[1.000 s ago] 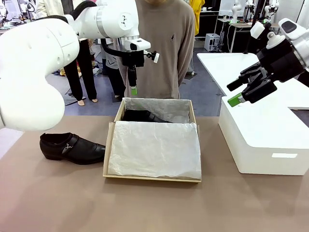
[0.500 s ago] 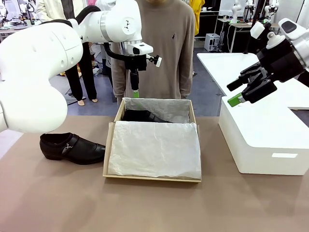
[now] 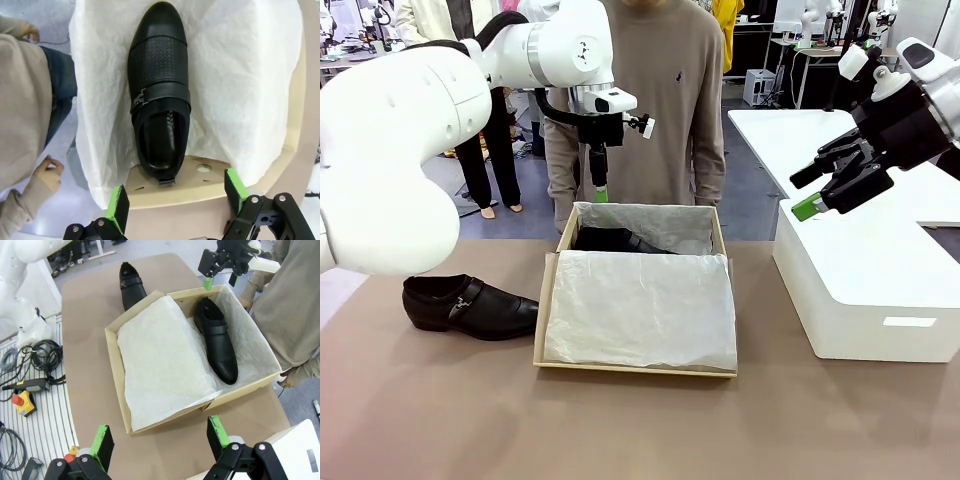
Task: Pack the shoes into the box.
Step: Place the other shoe of the Shoes into the Shoes Box.
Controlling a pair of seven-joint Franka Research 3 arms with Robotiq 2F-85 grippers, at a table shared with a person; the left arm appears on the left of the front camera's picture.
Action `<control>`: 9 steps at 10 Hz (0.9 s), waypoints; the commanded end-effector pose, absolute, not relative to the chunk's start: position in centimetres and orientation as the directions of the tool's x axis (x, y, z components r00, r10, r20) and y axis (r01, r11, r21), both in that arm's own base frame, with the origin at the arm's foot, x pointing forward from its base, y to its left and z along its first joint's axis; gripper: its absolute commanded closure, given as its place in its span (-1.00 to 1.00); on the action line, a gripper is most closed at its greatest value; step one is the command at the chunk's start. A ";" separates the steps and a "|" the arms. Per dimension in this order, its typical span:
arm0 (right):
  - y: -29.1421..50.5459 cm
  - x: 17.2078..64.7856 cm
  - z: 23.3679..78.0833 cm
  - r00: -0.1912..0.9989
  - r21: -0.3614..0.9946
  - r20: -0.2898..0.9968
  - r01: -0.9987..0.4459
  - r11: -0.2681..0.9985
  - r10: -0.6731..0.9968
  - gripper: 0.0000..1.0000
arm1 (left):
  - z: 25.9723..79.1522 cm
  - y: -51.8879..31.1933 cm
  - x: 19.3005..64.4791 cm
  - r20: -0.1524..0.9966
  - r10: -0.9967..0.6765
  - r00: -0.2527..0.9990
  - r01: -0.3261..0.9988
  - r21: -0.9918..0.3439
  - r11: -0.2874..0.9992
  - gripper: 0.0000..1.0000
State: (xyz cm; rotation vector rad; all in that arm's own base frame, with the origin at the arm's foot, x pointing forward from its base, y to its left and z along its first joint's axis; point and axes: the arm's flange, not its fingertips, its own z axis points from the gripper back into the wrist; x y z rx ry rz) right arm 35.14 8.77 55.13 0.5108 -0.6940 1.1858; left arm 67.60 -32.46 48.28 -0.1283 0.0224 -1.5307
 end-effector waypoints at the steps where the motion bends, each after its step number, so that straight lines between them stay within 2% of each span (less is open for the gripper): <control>1: 8.9 35.4 55.1 0.186 -0.005 0.745 -0.959 0.284 0.641 -1.00 | 48.3 -32.5 67.6 0.066 -0.997 0.041 0.995 -0.098 0.035 -1.00; 5: 8.9 35.4 55.1 0.186 -0.005 0.745 -0.959 0.284 0.641 -1.00 | 52.1 -28.3 62.3 -0.031 -0.999 -0.021 0.988 -0.151 -0.016 -1.00; 7: 8.9 35.4 55.1 0.186 -0.005 0.745 -0.959 0.284 0.641 -1.00 | 53.1 -25.7 59.9 -0.024 -0.997 0.072 0.996 -0.055 0.074 -1.00; 8: 8.9 35.4 55.1 0.186 -0.005 0.745 -0.959 0.284 0.641 -1.00 | 53.1 -24.5 58.8 -0.007 -0.996 0.086 0.996 0.010 0.086 -1.00; 9: 8.9 35.4 55.1 0.186 -0.005 0.745 -0.959 0.284 0.641 -1.00 | 53.2 -23.0 57.4 0.002 -0.997 0.080 0.997 0.019 0.080 -1.00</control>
